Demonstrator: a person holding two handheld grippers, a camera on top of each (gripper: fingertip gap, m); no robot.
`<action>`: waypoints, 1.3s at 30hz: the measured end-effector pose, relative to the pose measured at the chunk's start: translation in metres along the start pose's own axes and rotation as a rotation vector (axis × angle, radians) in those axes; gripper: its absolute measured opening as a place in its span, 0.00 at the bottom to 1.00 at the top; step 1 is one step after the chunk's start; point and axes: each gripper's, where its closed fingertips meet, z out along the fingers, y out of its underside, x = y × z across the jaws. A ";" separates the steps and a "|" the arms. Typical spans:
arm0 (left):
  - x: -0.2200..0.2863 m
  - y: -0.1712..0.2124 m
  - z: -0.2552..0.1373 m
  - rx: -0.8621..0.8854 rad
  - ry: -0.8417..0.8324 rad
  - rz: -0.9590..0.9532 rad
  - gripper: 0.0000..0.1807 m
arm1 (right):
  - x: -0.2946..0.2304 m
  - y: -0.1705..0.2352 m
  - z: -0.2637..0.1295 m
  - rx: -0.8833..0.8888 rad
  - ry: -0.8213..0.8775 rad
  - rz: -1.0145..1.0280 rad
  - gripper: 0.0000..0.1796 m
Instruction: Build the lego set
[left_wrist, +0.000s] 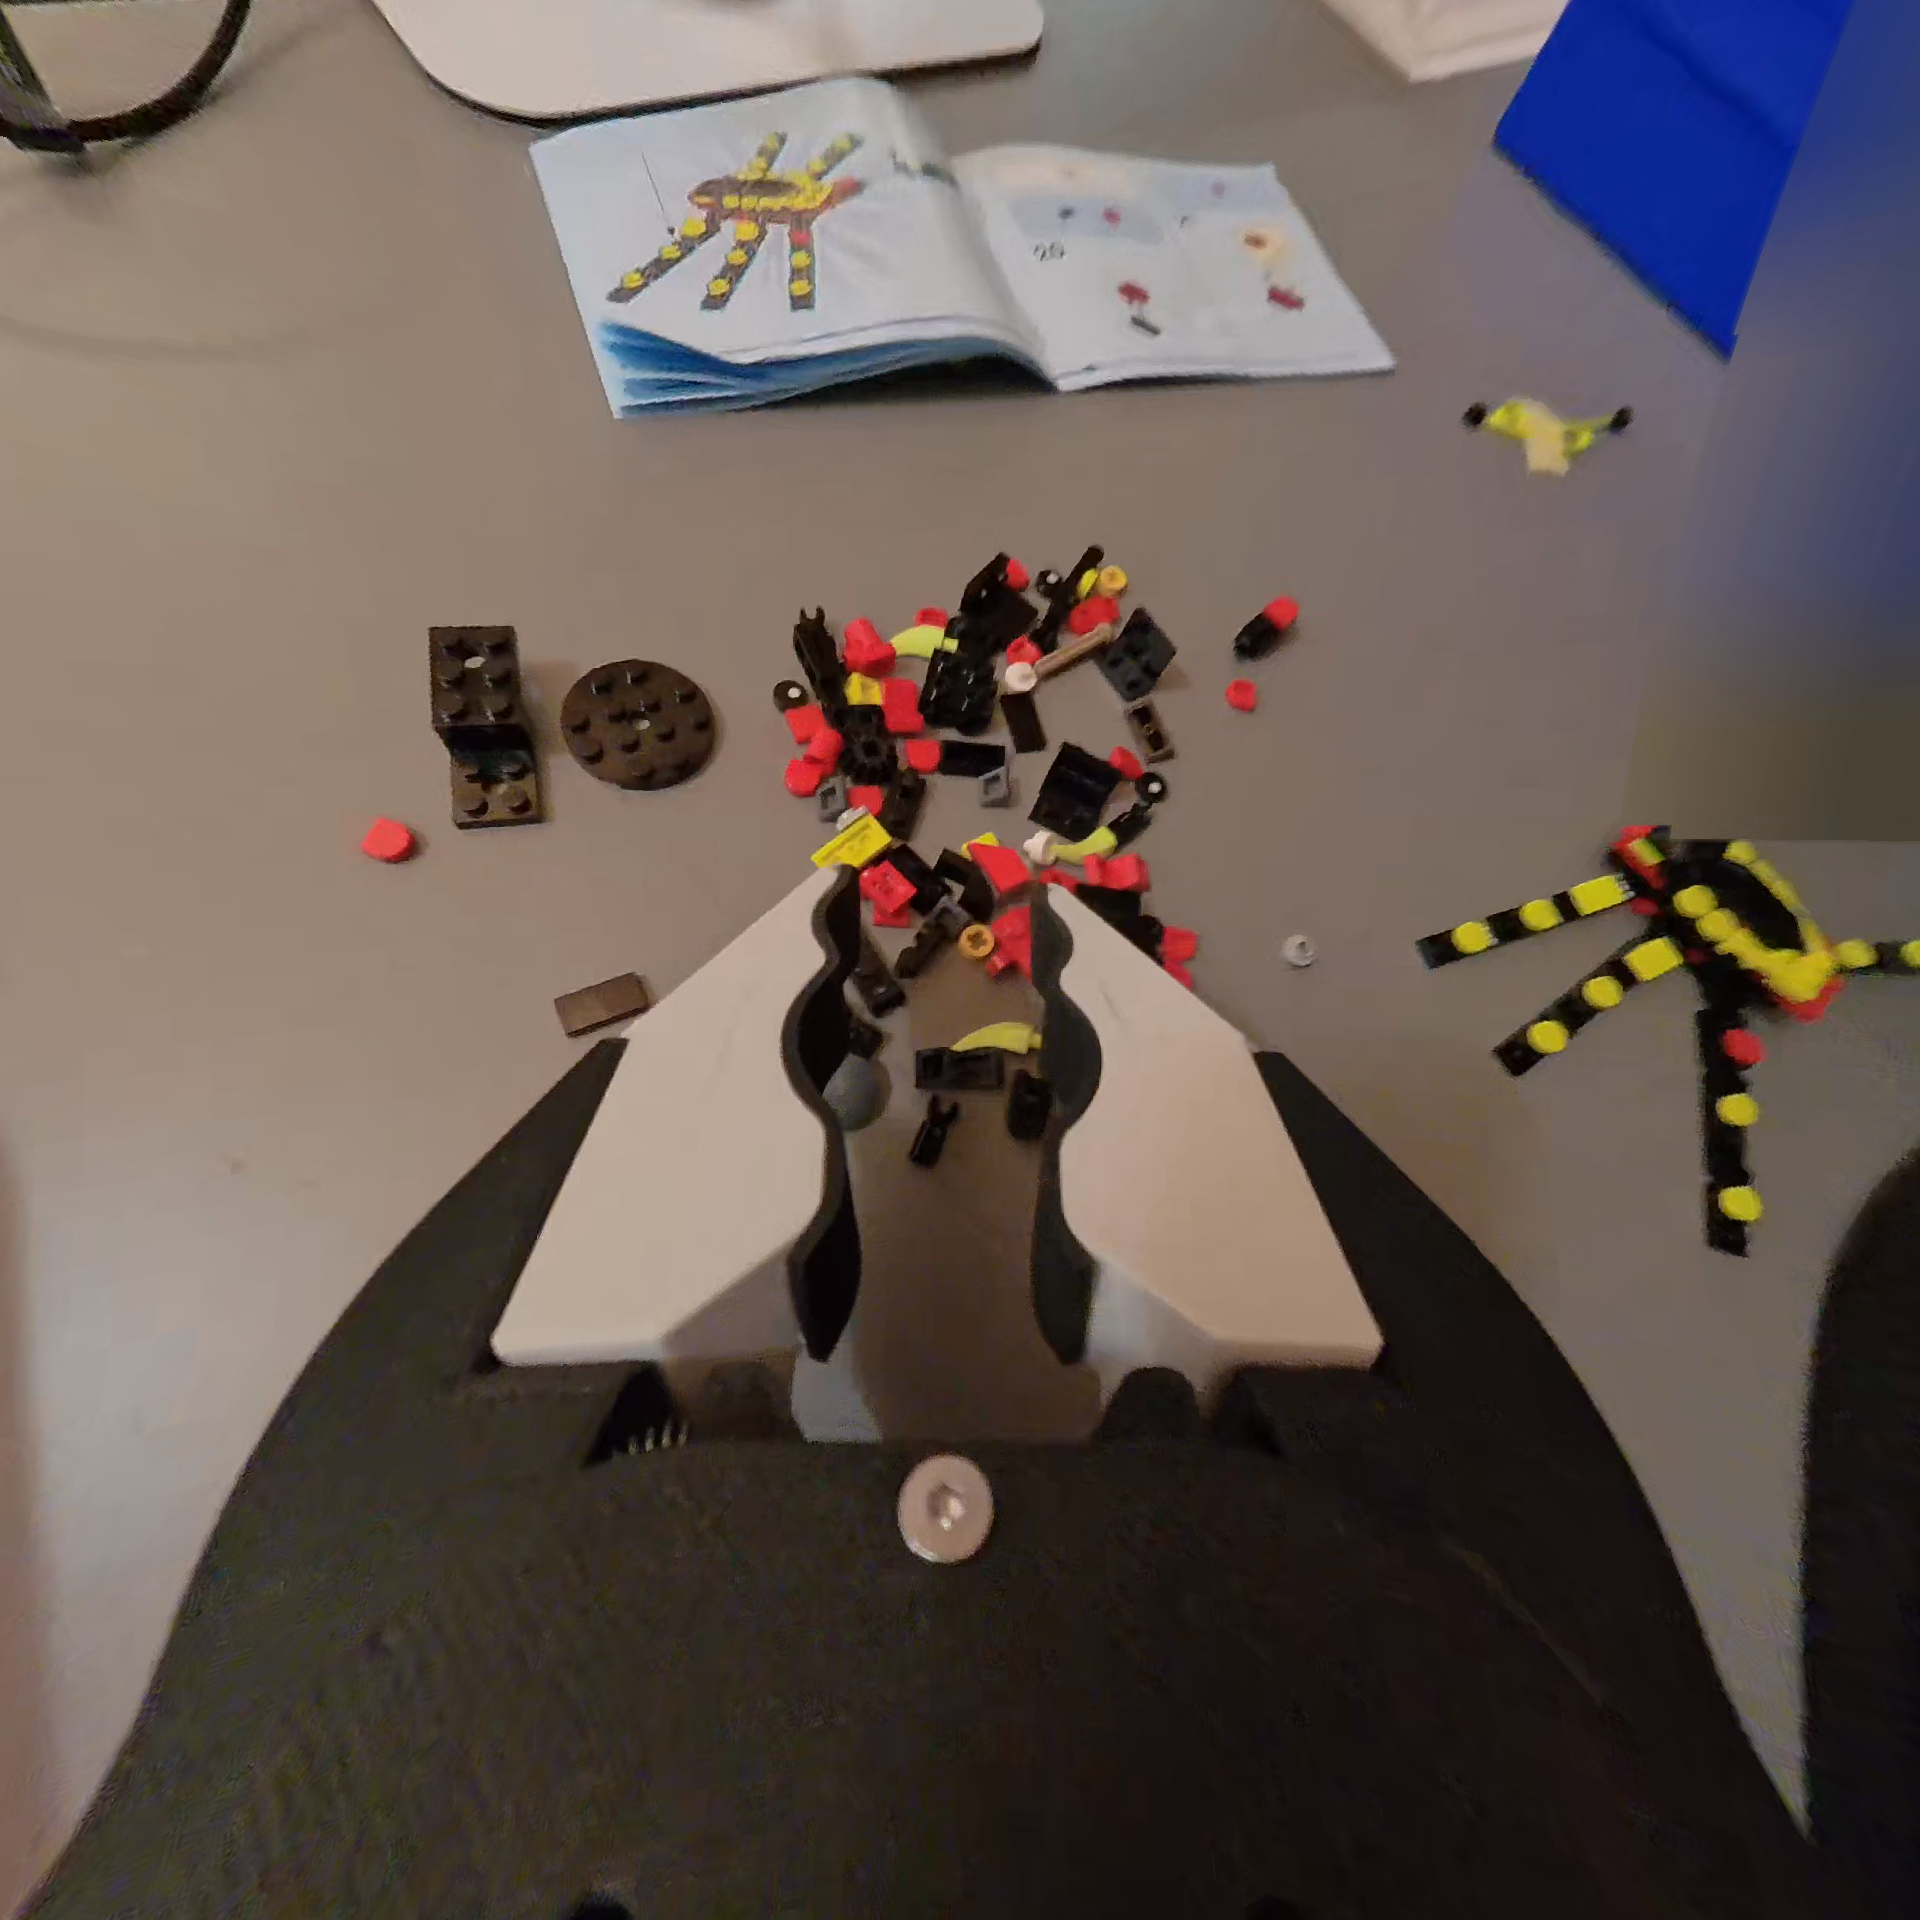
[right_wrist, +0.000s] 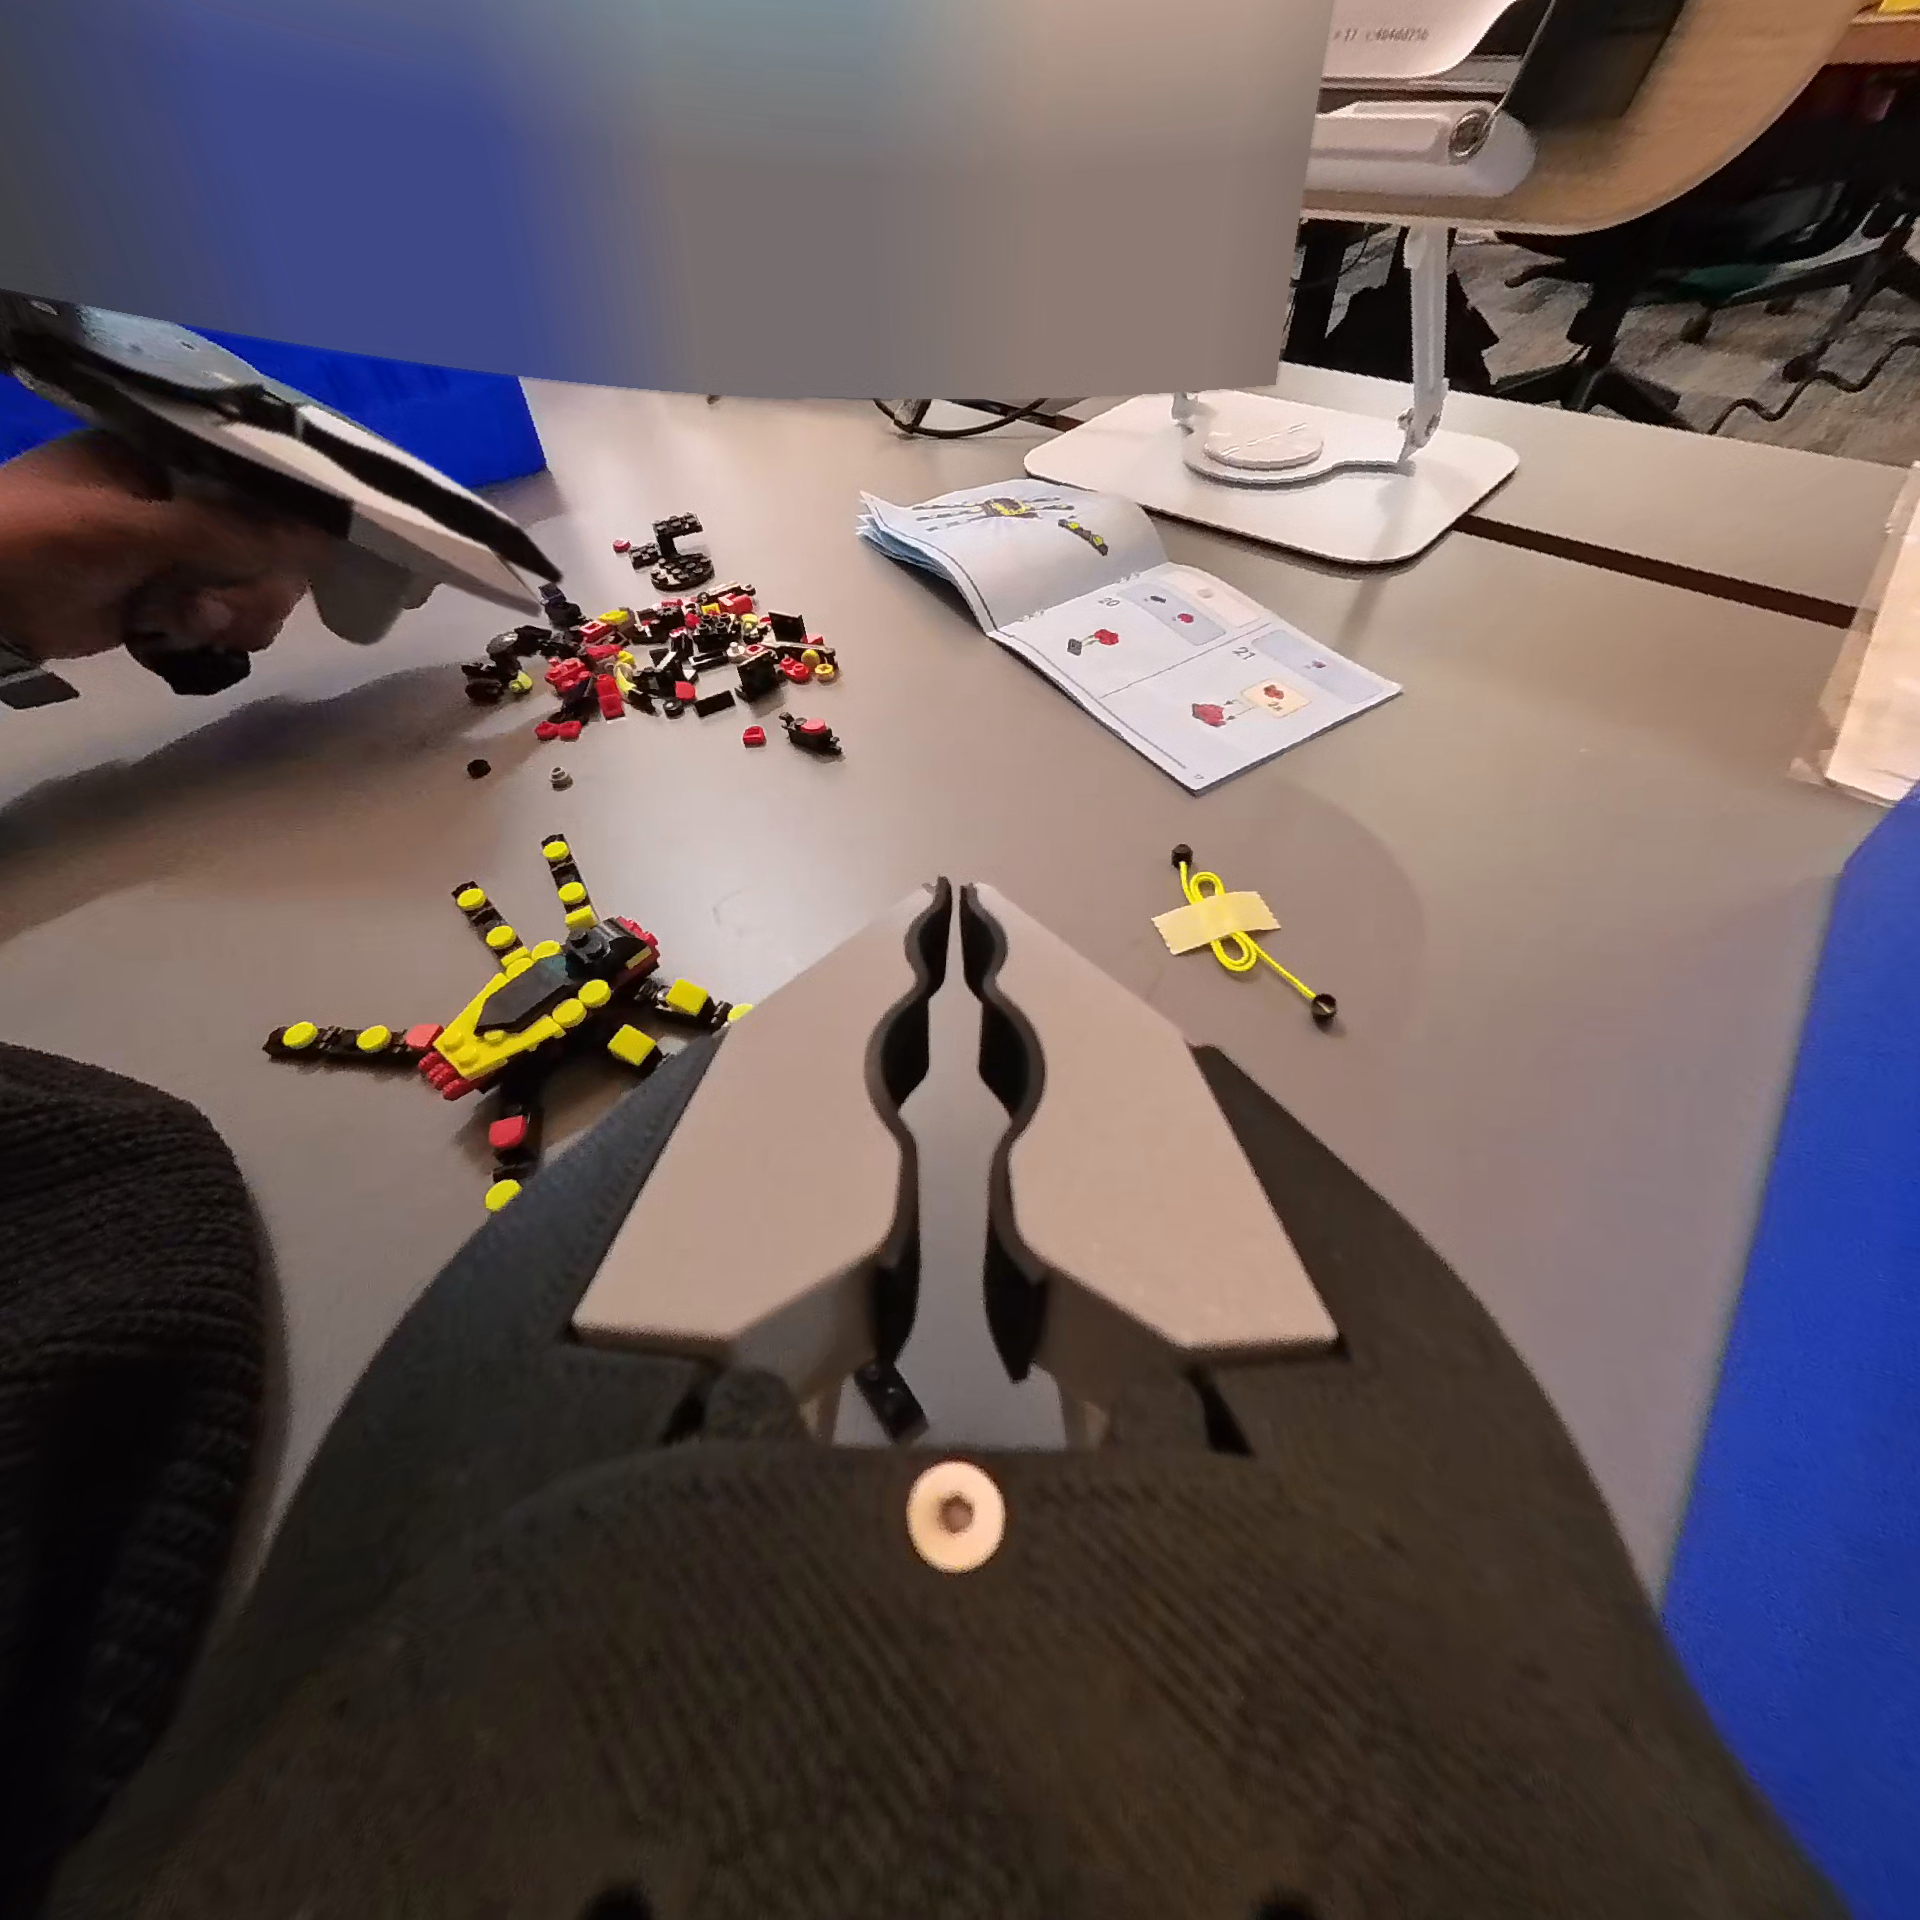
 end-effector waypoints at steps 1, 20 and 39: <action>-0.002 0.002 0.001 -0.012 -0.023 0.015 0.16 | 0.000 0.000 0.000 -0.001 -0.001 0.001 0.00; -0.016 0.006 0.002 -0.028 -0.081 -0.017 0.16 | 0.000 0.002 0.001 -0.009 -0.004 0.008 0.00; -0.045 0.002 -0.012 0.036 -0.174 -0.162 0.15 | 0.001 0.003 0.001 -0.017 -0.002 0.013 0.00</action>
